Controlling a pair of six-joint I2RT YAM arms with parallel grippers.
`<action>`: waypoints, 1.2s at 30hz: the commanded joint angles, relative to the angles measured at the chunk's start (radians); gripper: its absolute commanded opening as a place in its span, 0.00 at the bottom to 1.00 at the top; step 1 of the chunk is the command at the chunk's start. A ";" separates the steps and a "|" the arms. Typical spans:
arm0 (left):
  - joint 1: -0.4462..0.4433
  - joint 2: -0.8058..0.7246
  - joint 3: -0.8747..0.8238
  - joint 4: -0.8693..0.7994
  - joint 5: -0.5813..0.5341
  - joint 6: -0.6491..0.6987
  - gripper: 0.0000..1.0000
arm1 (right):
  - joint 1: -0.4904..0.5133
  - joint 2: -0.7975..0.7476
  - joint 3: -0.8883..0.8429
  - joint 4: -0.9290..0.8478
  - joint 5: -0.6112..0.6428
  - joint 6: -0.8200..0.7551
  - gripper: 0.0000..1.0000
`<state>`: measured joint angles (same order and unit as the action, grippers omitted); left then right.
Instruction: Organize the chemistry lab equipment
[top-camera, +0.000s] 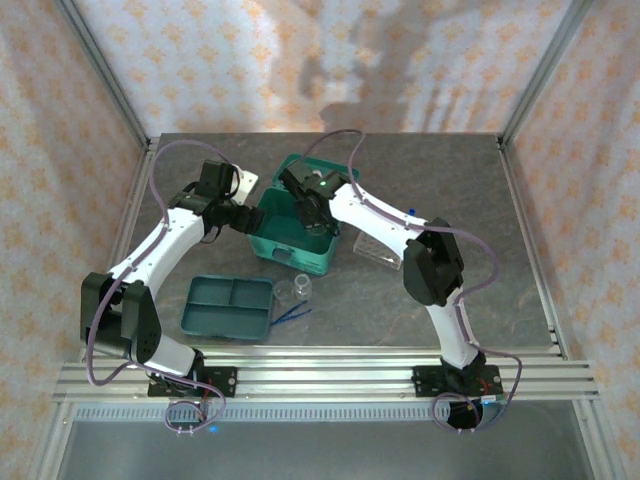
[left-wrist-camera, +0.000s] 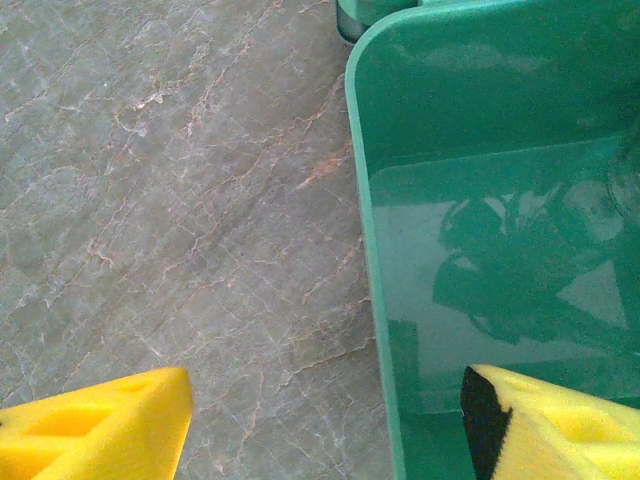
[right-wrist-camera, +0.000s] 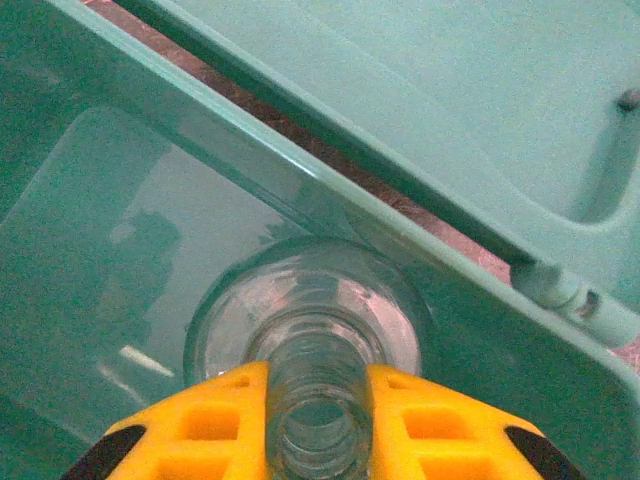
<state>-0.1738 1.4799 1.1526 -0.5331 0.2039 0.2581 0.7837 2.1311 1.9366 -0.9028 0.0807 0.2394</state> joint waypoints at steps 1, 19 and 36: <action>0.007 0.010 -0.012 0.005 0.017 -0.021 0.75 | -0.020 -0.018 -0.040 0.046 0.010 0.033 0.23; 0.007 0.021 -0.021 0.008 0.026 -0.026 0.74 | -0.023 -0.078 -0.126 0.055 0.021 0.052 0.41; 0.004 0.028 -0.013 0.005 0.032 -0.030 0.75 | 0.085 -0.270 -0.078 -0.087 0.053 0.027 0.45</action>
<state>-0.1738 1.4933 1.1431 -0.5327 0.2287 0.2356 0.8211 1.9129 1.8526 -0.9203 0.1066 0.2760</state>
